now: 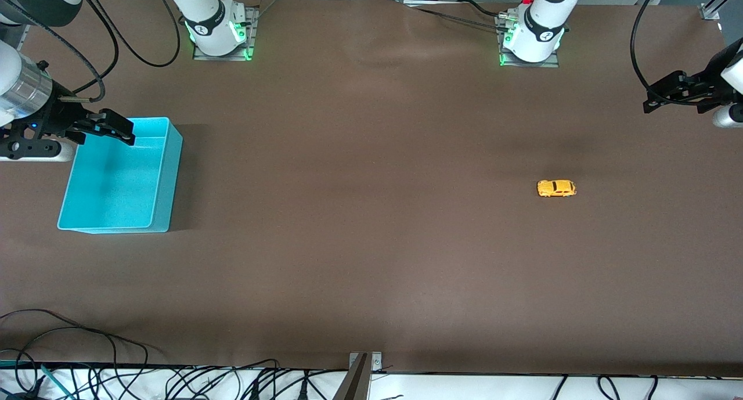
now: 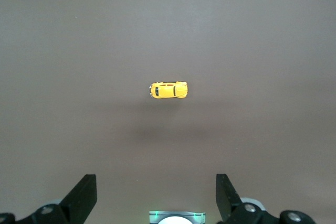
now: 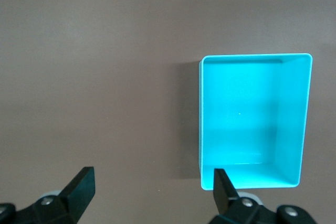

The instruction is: Wind up and store yellow beetle car

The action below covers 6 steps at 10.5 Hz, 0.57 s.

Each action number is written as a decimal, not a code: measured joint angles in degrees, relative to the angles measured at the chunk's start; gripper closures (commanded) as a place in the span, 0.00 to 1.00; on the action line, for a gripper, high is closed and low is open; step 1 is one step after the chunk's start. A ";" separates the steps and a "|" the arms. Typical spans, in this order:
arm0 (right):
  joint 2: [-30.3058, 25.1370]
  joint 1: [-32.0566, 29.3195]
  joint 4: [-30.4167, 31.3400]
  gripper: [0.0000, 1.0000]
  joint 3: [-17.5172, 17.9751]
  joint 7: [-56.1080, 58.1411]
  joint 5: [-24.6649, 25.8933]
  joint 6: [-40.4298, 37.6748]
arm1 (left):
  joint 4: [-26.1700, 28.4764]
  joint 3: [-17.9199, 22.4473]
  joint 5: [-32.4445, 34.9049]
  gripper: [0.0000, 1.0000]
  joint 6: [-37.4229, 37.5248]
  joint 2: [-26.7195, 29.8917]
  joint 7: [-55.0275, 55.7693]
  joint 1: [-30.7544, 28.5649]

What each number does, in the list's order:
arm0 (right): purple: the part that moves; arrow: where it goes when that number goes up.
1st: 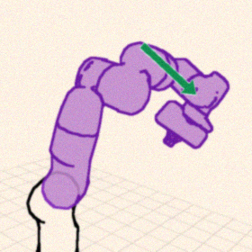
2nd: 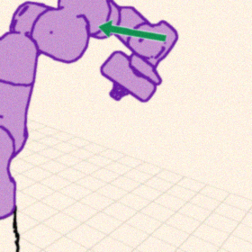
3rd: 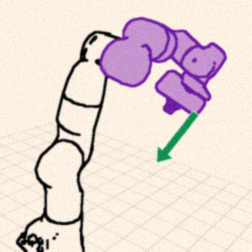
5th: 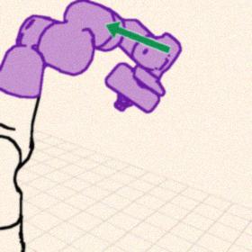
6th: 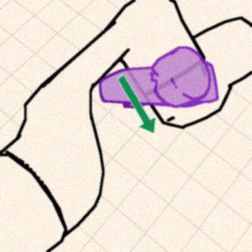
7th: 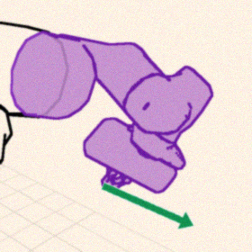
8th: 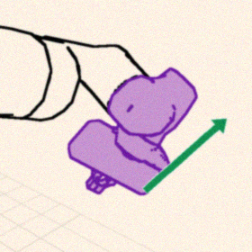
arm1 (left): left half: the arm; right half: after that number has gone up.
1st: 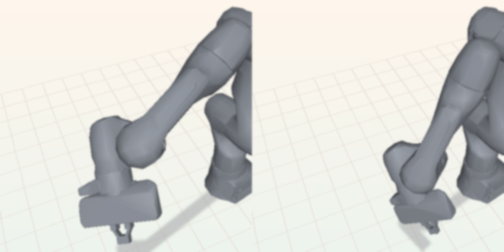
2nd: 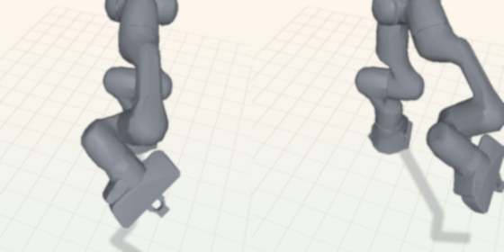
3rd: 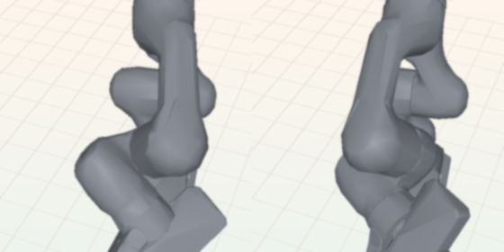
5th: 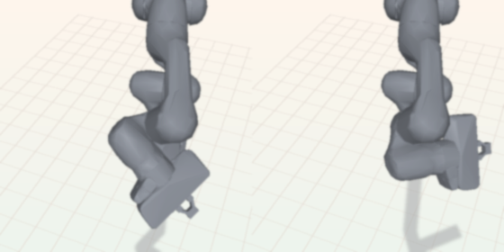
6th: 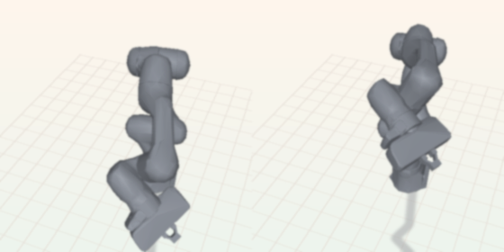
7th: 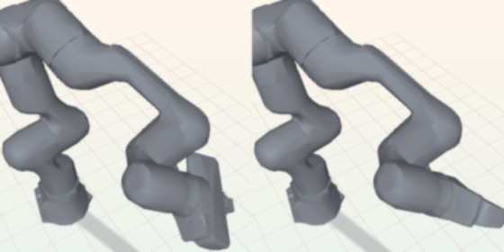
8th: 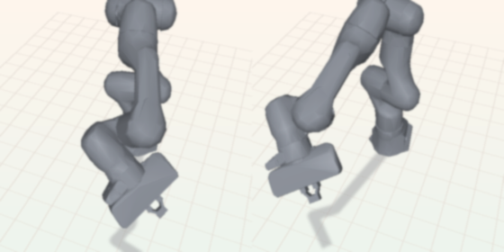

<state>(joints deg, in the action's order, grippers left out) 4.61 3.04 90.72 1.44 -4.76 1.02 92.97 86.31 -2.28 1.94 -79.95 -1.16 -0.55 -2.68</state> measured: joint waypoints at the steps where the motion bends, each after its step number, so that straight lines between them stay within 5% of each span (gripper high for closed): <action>1: 0.00 0.00 0.00 0.00 0.00 0.00 0.00 0.00 | 0.00 -0.14 0.09 0.00 0.00 -0.06 0.00 0.05; 6: 0.00 0.00 0.00 0.00 0.00 0.00 0.00 0.01 | 0.00 -0.16 -0.08 0.00 0.01 -0.08 4.94 0.08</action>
<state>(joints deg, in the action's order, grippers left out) 4.61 3.04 90.72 1.44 -4.76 1.02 92.98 86.31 -2.44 1.87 -79.94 -1.24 4.38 -2.60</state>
